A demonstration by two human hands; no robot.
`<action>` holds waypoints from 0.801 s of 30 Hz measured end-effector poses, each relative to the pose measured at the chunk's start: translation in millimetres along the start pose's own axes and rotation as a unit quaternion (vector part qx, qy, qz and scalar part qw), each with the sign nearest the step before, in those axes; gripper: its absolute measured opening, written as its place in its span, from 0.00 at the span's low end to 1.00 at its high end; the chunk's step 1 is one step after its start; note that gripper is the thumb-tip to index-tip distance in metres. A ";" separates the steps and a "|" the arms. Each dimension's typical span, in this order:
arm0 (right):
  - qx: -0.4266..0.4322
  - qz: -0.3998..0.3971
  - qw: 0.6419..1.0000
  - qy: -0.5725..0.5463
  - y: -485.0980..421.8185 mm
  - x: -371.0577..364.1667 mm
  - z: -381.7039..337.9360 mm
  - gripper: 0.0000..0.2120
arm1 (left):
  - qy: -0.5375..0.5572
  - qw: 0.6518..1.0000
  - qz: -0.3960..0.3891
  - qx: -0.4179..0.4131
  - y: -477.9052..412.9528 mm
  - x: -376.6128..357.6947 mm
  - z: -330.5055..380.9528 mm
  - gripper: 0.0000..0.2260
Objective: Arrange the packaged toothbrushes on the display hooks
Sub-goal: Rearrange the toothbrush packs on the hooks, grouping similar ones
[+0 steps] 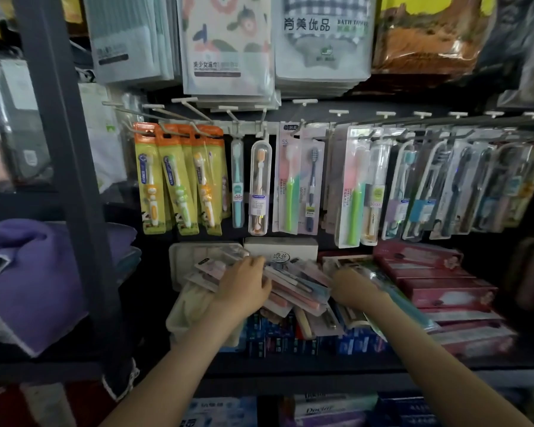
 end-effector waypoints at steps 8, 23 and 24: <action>0.106 0.204 0.970 -0.073 -5.6 73.5 -81.6 0.16 | 0.018 0.989 0.149 0.016 -10.6 56.3 -12.6 0.19; 0.009 0.340 0.900 -0.272 -85.9 130.3 -146.3 0.30 | -0.070 0.931 0.356 -0.026 10.8 172.9 -70.3 0.17; 0.009 0.346 0.897 -0.276 -86.9 130.7 -146.4 0.26 | -0.070 0.933 0.353 -0.029 11.3 173.7 -75.3 0.17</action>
Point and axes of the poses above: each hand's wrist, its own y-axis away from the middle knuckle, its own x-axis out of the back of the hand, z = x × y, the point moved 10 cm from there along -y, towards the middle knuckle, and after that the axes turned 8 degrees about x, right-handed, at the moved point
